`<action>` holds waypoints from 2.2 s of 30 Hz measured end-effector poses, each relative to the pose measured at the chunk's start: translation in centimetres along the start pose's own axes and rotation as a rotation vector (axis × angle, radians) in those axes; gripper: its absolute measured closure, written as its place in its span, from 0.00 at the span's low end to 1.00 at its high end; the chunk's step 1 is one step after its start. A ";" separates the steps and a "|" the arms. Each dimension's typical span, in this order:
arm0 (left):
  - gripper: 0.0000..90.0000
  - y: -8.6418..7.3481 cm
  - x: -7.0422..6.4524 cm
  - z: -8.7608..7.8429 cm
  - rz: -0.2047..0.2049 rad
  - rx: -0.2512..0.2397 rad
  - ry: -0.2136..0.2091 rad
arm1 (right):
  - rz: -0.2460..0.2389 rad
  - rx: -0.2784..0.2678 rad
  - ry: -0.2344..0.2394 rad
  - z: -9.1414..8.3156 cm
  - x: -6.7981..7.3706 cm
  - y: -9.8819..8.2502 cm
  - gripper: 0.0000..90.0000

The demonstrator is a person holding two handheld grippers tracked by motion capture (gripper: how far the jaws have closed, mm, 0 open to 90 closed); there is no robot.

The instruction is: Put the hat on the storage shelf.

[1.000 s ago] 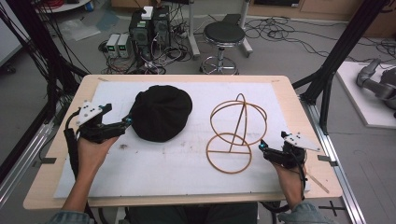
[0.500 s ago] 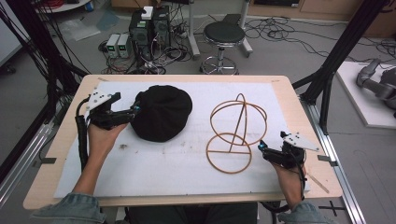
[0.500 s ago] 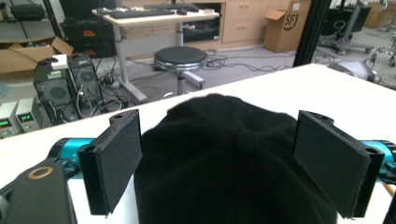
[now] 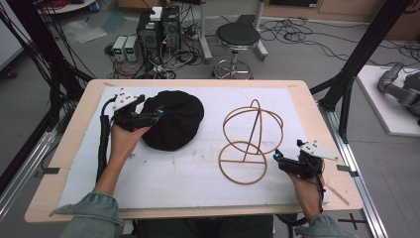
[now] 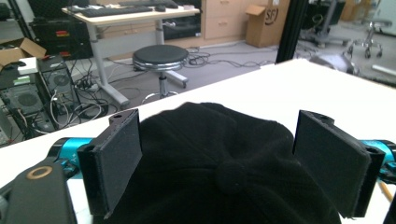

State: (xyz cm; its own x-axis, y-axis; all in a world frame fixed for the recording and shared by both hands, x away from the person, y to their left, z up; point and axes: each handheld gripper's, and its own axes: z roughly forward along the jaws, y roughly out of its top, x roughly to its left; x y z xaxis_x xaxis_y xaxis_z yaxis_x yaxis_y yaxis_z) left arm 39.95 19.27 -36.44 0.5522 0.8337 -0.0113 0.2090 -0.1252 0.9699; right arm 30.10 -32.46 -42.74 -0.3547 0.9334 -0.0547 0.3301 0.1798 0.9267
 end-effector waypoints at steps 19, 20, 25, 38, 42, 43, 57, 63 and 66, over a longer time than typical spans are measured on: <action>0.18 -2.2 -0.3 3.1 0.053 0.113 0.039 | 0.009 0.004 0.005 0.0 0.0 0.0 0.14; 0.19 -2.2 -0.3 3.2 0.052 0.114 0.038 | 0.006 0.004 0.004 0.0 0.0 0.0 0.14; 0.24 -2.4 -0.2 3.4 0.057 0.131 0.032 | 0.009 0.002 0.003 0.1 -0.2 -0.1 0.14; 0.48 -2.7 -0.1 3.5 0.067 0.159 0.022 | 0.019 0.001 0.004 -0.1 -0.2 -0.1 0.14; 0.63 -2.8 -0.2 3.6 0.086 0.176 0.007 | 0.016 -0.002 0.002 -0.1 -0.2 -0.1 0.14; 0.65 -2.8 -0.2 3.6 0.086 0.176 0.007 | 0.016 -0.002 0.003 -0.1 -0.2 -0.1 0.14; 0.76 -1.9 -0.4 2.7 0.095 0.101 -0.006 | 0.019 -0.004 0.005 -0.2 -0.2 0.0 0.14; 0.78 -1.4 -0.2 2.1 0.077 0.047 -0.019 | 0.023 -0.003 0.006 -0.2 -0.2 0.0 0.14; 0.78 -1.1 -0.3 1.8 0.081 0.030 -0.024 | 0.018 -0.005 0.007 -0.2 -0.2 0.0 0.14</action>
State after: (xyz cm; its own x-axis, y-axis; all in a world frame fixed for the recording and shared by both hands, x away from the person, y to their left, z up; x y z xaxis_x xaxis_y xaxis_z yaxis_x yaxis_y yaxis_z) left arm 40.97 18.17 -37.95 0.5876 0.8069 0.0602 0.1867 -0.2076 0.9602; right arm 30.00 -32.70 -42.68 -0.3548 0.9343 -0.0358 0.3322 0.1617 0.9292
